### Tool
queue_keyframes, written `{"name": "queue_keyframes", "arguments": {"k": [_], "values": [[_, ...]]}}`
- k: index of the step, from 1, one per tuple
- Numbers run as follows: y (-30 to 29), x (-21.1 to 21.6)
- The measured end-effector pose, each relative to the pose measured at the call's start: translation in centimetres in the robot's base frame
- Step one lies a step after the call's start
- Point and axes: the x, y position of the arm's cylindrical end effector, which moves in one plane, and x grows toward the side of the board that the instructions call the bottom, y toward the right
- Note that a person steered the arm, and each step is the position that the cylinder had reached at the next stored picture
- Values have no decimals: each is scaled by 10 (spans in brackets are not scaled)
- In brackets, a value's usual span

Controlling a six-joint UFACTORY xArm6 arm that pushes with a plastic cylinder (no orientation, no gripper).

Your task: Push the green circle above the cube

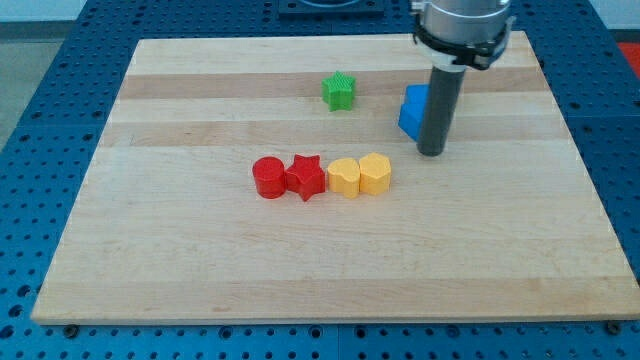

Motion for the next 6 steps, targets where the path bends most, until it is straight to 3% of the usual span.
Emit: {"name": "queue_keyframes", "arguments": {"k": [3,6], "values": [[37,-59],[52,-85]]}}
